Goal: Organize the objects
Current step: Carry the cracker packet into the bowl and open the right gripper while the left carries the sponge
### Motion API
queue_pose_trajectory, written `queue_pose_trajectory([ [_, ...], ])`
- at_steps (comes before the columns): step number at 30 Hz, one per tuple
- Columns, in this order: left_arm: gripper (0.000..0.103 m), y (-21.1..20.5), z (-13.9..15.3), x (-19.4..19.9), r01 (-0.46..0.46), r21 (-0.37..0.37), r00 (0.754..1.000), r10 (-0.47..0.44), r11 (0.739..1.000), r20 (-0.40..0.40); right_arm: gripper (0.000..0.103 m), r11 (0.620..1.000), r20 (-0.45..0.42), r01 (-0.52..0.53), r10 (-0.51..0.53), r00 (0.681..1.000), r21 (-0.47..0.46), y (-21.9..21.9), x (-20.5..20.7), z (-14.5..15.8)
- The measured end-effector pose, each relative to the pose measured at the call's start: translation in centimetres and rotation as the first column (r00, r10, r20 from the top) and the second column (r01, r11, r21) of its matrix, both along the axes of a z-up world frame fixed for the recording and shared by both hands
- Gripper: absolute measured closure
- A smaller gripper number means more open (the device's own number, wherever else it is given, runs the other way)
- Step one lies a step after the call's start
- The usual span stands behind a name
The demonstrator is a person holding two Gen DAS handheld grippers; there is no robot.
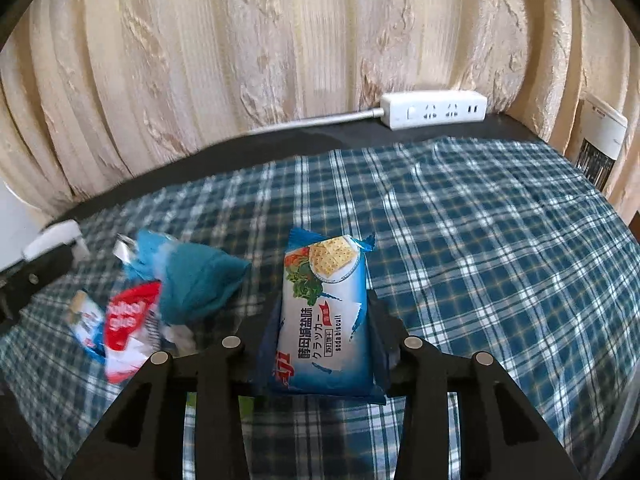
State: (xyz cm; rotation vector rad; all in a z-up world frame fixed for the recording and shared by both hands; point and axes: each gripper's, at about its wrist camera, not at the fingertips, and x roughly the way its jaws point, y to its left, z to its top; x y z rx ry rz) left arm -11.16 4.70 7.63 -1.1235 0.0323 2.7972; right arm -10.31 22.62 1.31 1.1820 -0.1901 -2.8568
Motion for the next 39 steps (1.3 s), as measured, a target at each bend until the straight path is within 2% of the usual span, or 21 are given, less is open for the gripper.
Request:
queue_pose_trajectory([
  [6,0.049,0.4,1.0,0.9,0.028,0.016,0.999,-0.027,0.999,-0.024,0.062,1.0,-0.065,0.003,-0.005,0.998,-0.025,0.0,2.0,2.2],
  [14,0.049,1.6,1.9,2.2,0.075,0.026,0.996,-0.074,0.997,-0.048,0.062,0.998,-0.099,0.041,-0.046,0.994,-0.048,0.3,5.0,3.8],
  [26,0.049,3.9,2.4,4.4,0.154,0.019,0.986,-0.152,0.988,-0.072,0.062,0.972,-0.121,0.226,-0.231,0.965,-0.058,7.3,11.3,5.3],
  [39,0.049,5.8,1.8,5.8,0.215,0.008,0.975,-0.214,0.977,-0.061,0.062,0.916,-0.103,0.398,-0.401,0.91,-0.052,14.5,16.3,5.6],
])
